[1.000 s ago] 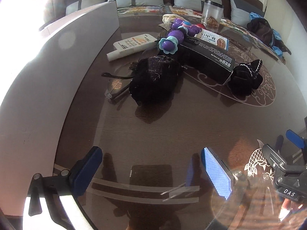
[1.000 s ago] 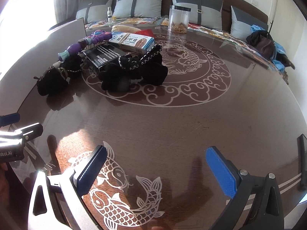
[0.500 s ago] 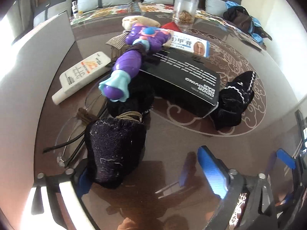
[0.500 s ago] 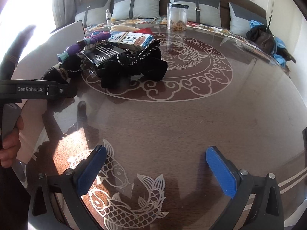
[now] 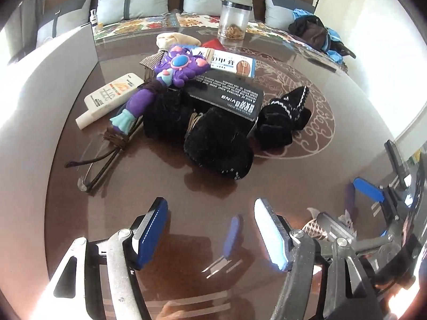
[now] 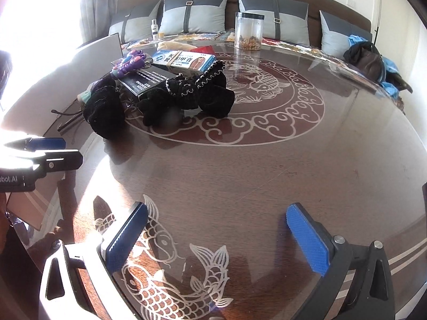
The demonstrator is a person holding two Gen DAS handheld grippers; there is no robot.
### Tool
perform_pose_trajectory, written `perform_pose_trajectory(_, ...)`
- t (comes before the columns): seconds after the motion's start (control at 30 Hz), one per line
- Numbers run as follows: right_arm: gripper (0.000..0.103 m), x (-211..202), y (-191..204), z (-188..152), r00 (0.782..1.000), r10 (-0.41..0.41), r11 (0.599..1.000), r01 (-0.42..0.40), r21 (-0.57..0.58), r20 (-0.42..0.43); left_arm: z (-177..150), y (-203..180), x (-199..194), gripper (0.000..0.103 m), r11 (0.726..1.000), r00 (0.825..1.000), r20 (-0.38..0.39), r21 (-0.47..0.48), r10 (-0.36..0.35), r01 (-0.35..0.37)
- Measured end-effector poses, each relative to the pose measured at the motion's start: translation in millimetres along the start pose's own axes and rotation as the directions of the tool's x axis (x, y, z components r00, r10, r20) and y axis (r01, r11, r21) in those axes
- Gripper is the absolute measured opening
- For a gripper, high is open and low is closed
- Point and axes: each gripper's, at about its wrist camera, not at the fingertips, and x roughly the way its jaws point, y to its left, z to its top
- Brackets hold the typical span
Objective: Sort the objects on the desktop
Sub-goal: 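Grasp the black fuzzy bundle with the left tool while the right tool grasps the black knit glove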
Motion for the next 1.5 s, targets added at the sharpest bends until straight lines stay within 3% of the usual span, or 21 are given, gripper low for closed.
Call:
perform_pose_trajectory(0.13, 0.103, 0, 0, -1, 1.000, -0.001, 1.000, 0.001, 0.002, 0.009, 27, -12, 8, 0.095, 0.995, 0.994, 0.061, -0.053, 0.090, -0.087)
perform_pose_trajectory(0.27, 0.103, 0, 0, -2, 1.000, -0.002, 1.000, 0.002, 0.004, 0.013, 43, -12, 37, 0.098, 0.983, 0.986, 0.015, -0.075, 0.168, -0.167)
perform_pose_trajectory(0.33, 0.103, 0, 0, -2, 1.000, -0.002, 1.000, 0.002, 0.003, 0.013, 39, -8, 47, 0.064, 0.977, 0.979, -0.009, -0.066, 0.205, -0.205)
perform_pose_trajectory(0.4, 0.103, 0, -1, -2, 1.000, 0.000, 1.000, 0.000, 0.001, 0.011, 32, -9, 38, 0.034, 0.983, 0.983, 0.015, -0.023, 0.183, -0.183)
perform_pose_trajectory(0.43, 0.103, 0, -1, -2, 1.000, 0.004, 1.000, -0.004, -0.003, 0.007, 27, -8, 34, 0.027, 0.986, 0.986, 0.000, -0.007, 0.167, -0.167)
perform_pose_trajectory(0.57, 0.103, 0, -6, 7, 0.997, 0.034, 0.999, -0.035, -0.009, -0.075, -7, 2, 8, 0.027, 0.997, 0.995, -0.072, 0.018, 0.072, -0.071)
perform_pose_trajectory(0.67, 0.103, -11, -16, 17, 0.993, 0.117, 0.992, -0.116, 0.041, -0.021, -30, 7, -6, 0.035, 0.994, 0.992, -0.080, 0.039, 0.103, -0.100)
perform_pose_trajectory(0.73, 0.103, -10, -20, 32, 0.990, 0.143, 0.987, -0.143, 0.069, -0.006, -35, 12, -7, 0.066, 0.989, 0.987, -0.072, 0.038, 0.143, -0.140)
perform_pose_trajectory(0.8, 0.103, -3, -18, 56, 0.985, 0.175, 0.983, -0.175, 0.065, -0.003, -37, 19, -9, 0.077, 0.984, 0.983, -0.045, 0.010, 0.177, -0.177)
perform_pose_trajectory(0.93, 0.103, 9, 5, 112, 0.981, 0.187, 0.973, -0.179, -0.144, 0.045, -36, 33, -8, 0.077, 0.990, 0.990, -0.058, -0.058, 0.128, -0.131)
perform_pose_trajectory(1.03, 0.103, 35, 26, 130, 0.953, 0.287, 0.909, -0.302, -0.287, -0.095, -34, 34, -9, 0.077, 0.987, 0.985, -0.079, -0.039, 0.150, -0.154)
perform_pose_trajectory(1.13, 0.088, 45, 45, 114, 0.881, 0.343, 0.826, -0.448, -0.342, -0.324, -36, 39, -15, 0.077, 0.987, 0.984, -0.091, -0.048, 0.151, -0.156)
perform_pose_trajectory(1.17, 0.081, 38, 48, 105, 0.856, 0.363, 0.798, -0.490, -0.351, -0.369, -36, 41, -17, 0.077, 0.988, 0.986, -0.089, -0.051, 0.142, -0.147)
perform_pose_trajectory(1.2, 0.081, 28, 49, 97, 0.838, 0.380, 0.777, -0.519, -0.357, -0.392, -36, 43, -18, 0.077, 0.989, 0.987, -0.086, -0.049, 0.138, -0.142)
perform_pose_trajectory(1.23, 0.081, 19, 49, 90, 0.832, 0.387, 0.765, -0.530, -0.365, -0.397, -35, 43, -19, 0.077, 0.989, 0.987, -0.084, -0.041, 0.138, -0.142)
perform_pose_trajectory(1.27, 0.083, 10, 49, 85, 0.840, 0.378, 0.765, -0.520, -0.381, -0.389, -35, 43, -19, 0.077, 0.989, 0.986, -0.083, -0.030, 0.143, -0.146)
perform_pose_trajectory(1.33, 0.084, 4, 49, 84, 0.883, 0.313, 0.782, -0.448, -0.433, -0.349, -34, 41, -15, 0.077, 0.987, 0.983, -0.088, -0.016, 0.161, -0.163)
perform_pose_trajectory(1.4, 0.092, 9, 48, 95, 0.920, 0.252, 0.825, -0.367, -0.429, -0.302, -33, 41, -9, 0.077, 0.984, 0.980, -0.098, -0.019, 0.174, -0.177)
perform_pose_trajectory(1.43, 0.092, 18, 45, 103, 0.929, 0.230, 0.865, -0.331, -0.378, -0.290, -33, 42, -7, 0.077, 0.983, 0.979, -0.099, -0.028, 0.176, -0.179)
perform_pose_trajectory(1.5, 0.092, 43, 33, 119, 0.923, 0.215, 0.938, -0.286, -0.195, -0.319, -33, 43, -7, 0.076, 0.982, 0.981, -0.080, -0.048, 0.176, -0.180)
